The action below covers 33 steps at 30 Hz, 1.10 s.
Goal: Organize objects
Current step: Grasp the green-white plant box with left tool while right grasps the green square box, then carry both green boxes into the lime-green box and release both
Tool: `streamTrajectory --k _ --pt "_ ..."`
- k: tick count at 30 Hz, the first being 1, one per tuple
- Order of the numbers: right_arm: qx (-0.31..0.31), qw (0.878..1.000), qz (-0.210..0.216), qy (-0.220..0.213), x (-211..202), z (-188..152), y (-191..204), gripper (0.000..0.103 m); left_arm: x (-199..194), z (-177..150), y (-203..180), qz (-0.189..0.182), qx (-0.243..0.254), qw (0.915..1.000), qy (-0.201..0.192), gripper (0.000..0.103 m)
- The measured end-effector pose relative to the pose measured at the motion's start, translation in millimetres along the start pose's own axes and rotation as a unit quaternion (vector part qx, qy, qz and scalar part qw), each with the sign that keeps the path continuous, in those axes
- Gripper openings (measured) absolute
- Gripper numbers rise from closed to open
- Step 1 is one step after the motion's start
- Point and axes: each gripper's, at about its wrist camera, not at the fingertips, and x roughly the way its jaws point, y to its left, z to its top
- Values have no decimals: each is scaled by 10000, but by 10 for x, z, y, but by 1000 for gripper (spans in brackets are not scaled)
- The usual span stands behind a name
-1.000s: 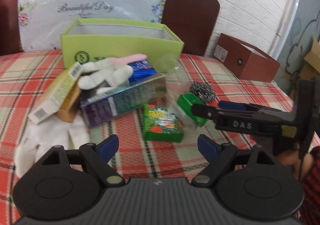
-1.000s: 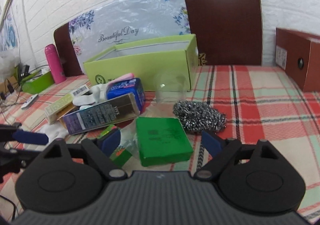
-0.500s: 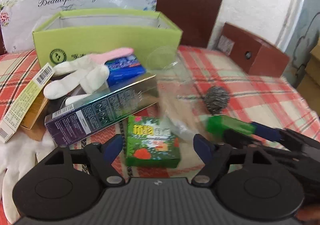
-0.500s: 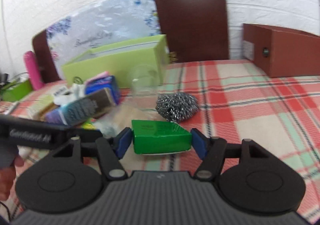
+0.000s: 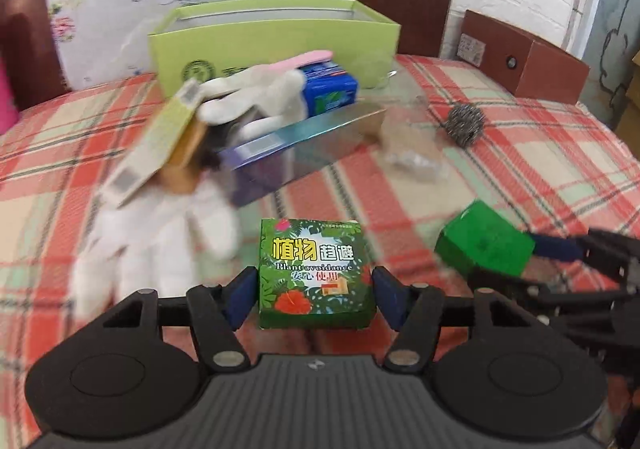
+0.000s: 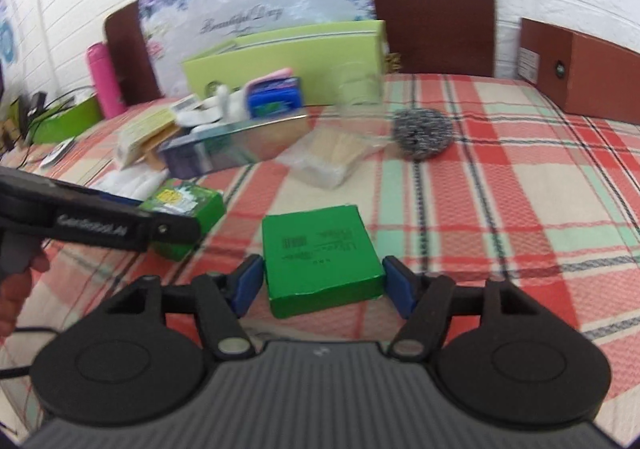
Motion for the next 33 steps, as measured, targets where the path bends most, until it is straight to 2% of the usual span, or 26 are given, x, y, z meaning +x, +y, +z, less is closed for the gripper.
streamTrajectory --k 1,3,6,9,11,16,23,25,33 --pt "-122 9999 34 8 7 8 58 70 -32 -28 23 127 -28 9999 -25 73" --pt "-282 9996 -46 -26 24 34 135 74 -62 -50 63 231 -126 9996 -132 78" --pt "-317 9994 -120 11 47 80 140 77 22 16 94 153 -257 9995 -60 78" --pt "-435 9989 -154 60 49 90 89 77 89 50 87 30 -284 9996 -18 73" --pt "-514 9986 -110 109 50 95 64 77 97 47 73 38 -288 9996 -23 73" --pt "-721 9971 -9 251 116 91 93 68 112 0 26 167 -145 9998 -12 73" --pt "-619 9976 -44 300 203 125 111 65 120 1 36 147 -84 9999 -31 72" --pt "-648 9974 -66 292 202 123 125 64 114 -6 21 176 -30 9998 -50 65" --pt "-595 9980 2 196 157 100 151 63 18 -2 85 114 -111 9998 -118 64"
